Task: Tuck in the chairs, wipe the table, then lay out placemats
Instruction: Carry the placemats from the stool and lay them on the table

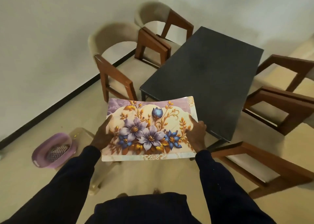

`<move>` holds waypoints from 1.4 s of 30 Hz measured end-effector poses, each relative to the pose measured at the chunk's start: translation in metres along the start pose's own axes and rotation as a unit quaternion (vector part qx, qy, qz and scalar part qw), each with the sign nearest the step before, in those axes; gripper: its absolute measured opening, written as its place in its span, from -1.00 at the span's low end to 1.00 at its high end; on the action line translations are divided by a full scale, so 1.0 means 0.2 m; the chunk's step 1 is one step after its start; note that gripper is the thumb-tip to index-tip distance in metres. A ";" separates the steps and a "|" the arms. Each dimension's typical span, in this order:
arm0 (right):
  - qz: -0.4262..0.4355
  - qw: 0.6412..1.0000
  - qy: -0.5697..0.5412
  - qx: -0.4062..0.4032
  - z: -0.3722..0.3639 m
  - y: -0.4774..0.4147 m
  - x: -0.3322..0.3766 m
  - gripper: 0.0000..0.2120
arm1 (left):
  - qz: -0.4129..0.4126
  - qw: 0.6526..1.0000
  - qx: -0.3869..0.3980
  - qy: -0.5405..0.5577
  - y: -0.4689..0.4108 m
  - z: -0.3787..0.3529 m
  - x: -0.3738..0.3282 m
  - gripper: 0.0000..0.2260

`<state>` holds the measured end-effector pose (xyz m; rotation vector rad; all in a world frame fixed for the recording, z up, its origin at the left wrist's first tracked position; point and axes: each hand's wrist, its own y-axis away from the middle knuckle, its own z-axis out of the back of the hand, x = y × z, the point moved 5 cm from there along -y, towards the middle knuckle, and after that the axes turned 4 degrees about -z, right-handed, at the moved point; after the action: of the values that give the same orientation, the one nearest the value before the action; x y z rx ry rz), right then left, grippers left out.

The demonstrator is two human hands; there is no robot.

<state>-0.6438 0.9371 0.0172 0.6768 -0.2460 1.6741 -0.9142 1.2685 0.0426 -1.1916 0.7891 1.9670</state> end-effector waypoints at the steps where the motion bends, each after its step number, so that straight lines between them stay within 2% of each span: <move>1: -0.004 1.000 0.012 0.000 0.03 -0.05 -0.03 -0.38 | -0.001 0.999 0.014 -0.031 -0.06 -0.06 -0.04 0.22; 2: -0.014 1.000 0.011 0.002 0.06 -0.10 -0.07 -0.39 | 0.002 0.999 0.031 -0.036 -0.12 -0.12 -0.11 0.21; 3: -0.018 1.000 0.019 0.006 0.08 -0.14 -0.09 -0.39 | 0.023 0.998 0.047 -0.044 -0.16 -0.17 -0.14 0.07; 5: -0.022 0.999 0.046 -0.002 0.11 -0.23 -0.13 -0.40 | 0.044 0.996 0.068 -0.043 -0.25 -0.26 -0.19 -0.37; 6: -0.028 0.998 0.056 -0.001 0.12 -0.28 -0.16 -0.39 | 0.050 0.996 0.070 -0.039 -0.31 -0.30 -0.22 -0.46; 9: -0.057 0.996 0.074 0.003 0.13 -0.43 -0.24 -0.38 | 0.048 0.994 0.090 -0.026 -0.50 -0.41 -0.21 -0.52; 12: -0.075 0.993 0.088 0.010 0.09 -0.57 -0.27 -0.35 | 0.058 0.991 0.102 -0.064 -0.69 -0.47 -0.23 -0.45; 15: -0.084 0.993 0.085 0.006 0.03 -0.70 -0.28 -0.34 | 0.105 0.989 0.101 0.022 -0.86 -0.54 -0.18 -0.86; 19: -0.113 0.987 0.113 -0.020 -0.02 -0.86 -0.29 -0.33 | 0.168 0.970 0.133 0.118 -1.14 -0.66 -0.16 -0.74; 21: -0.126 0.982 0.139 -0.039 -0.04 -0.94 -0.30 -0.34 | 0.160 0.968 0.151 0.122 -1.28 -0.73 -0.13 -0.87; 23: -0.148 0.978 0.136 -0.061 -0.06 -1.01 -0.32 -0.34 | 0.140 0.970 0.158 0.119 -1.39 -0.77 -0.13 -0.87; 24: -0.159 0.976 0.134 -0.068 -0.07 -1.06 -0.33 -0.33 | 0.154 0.969 0.166 0.095 -1.45 -0.78 -0.11 -0.71; 26: -0.174 0.972 0.141 -0.070 -0.09 -1.15 -0.34 -0.34 | 0.180 0.964 0.182 0.076 -1.57 -0.81 0.02 -0.21; 27: -0.177 0.971 0.150 -0.064 -0.10 -1.18 -0.34 -0.36 | 0.190 0.966 0.175 0.024 -1.63 -0.84 0.05 -0.10; 28: -0.178 0.969 0.159 -0.057 -0.11 -1.20 -0.34 -0.37 | 0.175 0.966 0.172 -0.081 -1.69 -0.85 0.07 -0.11; 29: -0.180 0.968 0.168 -0.053 -0.12 -1.22 -0.34 -0.38 | 0.146 0.954 0.158 -0.209 -1.73 -0.86 0.05 -0.16; 30: -0.177 0.967 0.174 -0.053 -0.13 -1.22 -0.33 -0.39 | 0.127 0.939 0.128 -0.294 -1.75 -0.85 0.01 -0.19; 31: -0.166 0.968 0.179 -0.063 -0.14 -1.22 -0.33 -0.40 | 0.117 0.943 0.106 -0.291 -1.76 -0.86 -0.02 -0.17; 33: -0.123 0.969 0.195 -0.093 -0.19 -1.18 -0.30 -0.37 | 0.109 0.959 0.091 -0.245 -1.80 -0.87 -0.09 0.00; 35: -0.072 0.970 0.218 -0.084 -0.28 -1.12 -0.26 -0.27 | 0.010 0.950 0.111 -0.290 -1.88 -0.95 -0.10 0.13; 37: -0.041 0.975 0.208 -0.071 -0.38 -1.05 -0.24 -0.22 | -0.070 0.930 0.163 -0.321 -1.97 -1.07 -0.11 0.07; 40: -0.045 0.980 0.174 -0.090 -0.49 -0.99 -0.26 -0.17 | -0.161 0.881 0.232 -0.379 -2.07 -1.25 -0.14 -0.23; 42: -0.048 0.981 0.161 -0.093 -0.53 -0.99 -0.28 -0.16 | -0.211 0.846 0.258 -0.415 -2.15 -1.35 -0.13 -0.31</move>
<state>-0.4828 0.9899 -0.1400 0.2663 -0.1333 1.6167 -0.4278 1.2970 -0.1009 -0.1073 0.4727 1.5179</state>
